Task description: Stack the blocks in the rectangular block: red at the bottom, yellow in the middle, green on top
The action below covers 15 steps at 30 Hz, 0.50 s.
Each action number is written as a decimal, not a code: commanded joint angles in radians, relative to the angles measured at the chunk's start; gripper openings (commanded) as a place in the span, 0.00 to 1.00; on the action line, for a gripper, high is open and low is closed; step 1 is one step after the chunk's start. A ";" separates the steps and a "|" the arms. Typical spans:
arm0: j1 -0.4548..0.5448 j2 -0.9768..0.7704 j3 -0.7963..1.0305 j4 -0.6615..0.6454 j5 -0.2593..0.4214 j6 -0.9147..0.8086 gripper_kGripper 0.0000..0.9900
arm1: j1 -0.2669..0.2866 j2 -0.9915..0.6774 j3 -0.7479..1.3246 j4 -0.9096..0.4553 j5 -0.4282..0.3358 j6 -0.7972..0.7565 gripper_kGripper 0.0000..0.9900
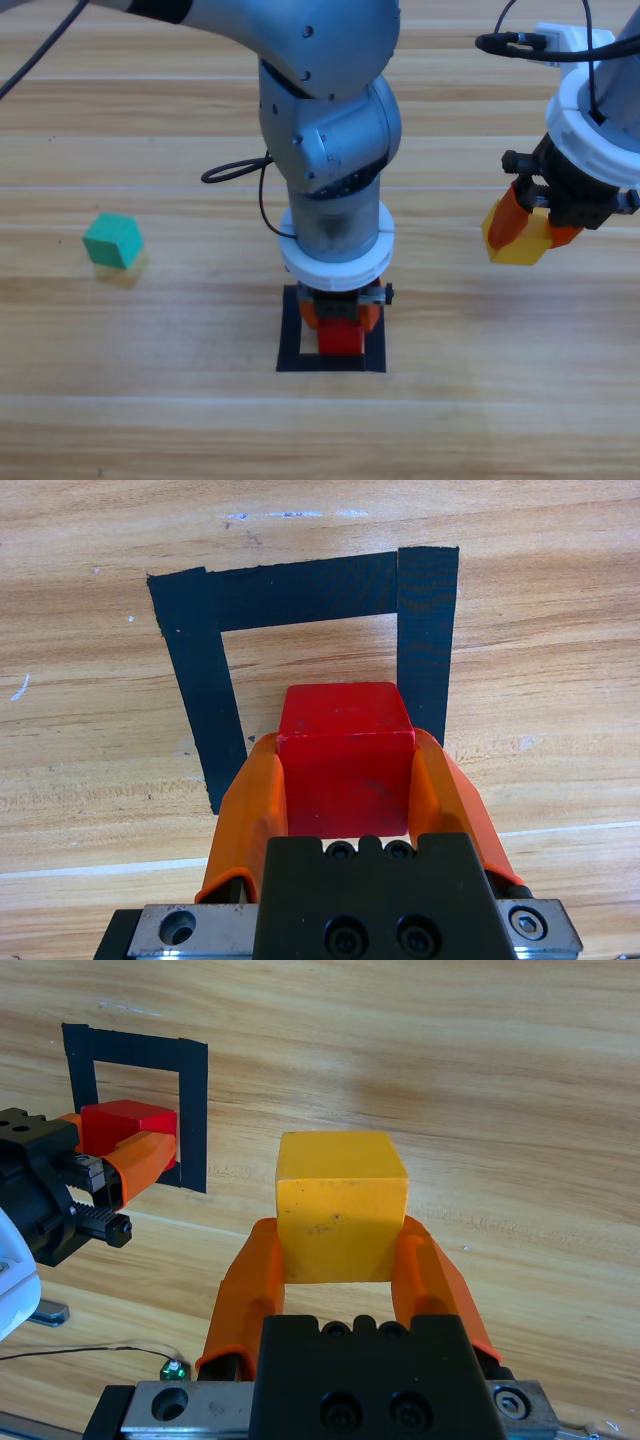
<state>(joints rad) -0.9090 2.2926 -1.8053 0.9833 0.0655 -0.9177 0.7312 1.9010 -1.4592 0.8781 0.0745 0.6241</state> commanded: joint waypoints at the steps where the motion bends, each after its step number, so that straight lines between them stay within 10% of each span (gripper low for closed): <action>1: -0.019 0.080 0.037 -0.014 0.013 0.008 0.00 | 0.031 0.055 -0.007 -0.004 -0.013 -0.009 0.01; 15: -0.010 0.087 0.057 -0.035 0.013 0.017 0.15 | 0.031 0.055 -0.007 -0.002 -0.013 -0.015 0.01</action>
<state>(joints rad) -0.9096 2.2922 -1.7956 0.9701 0.0714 -0.9093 0.7312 1.9010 -1.4592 0.8781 0.0744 0.6201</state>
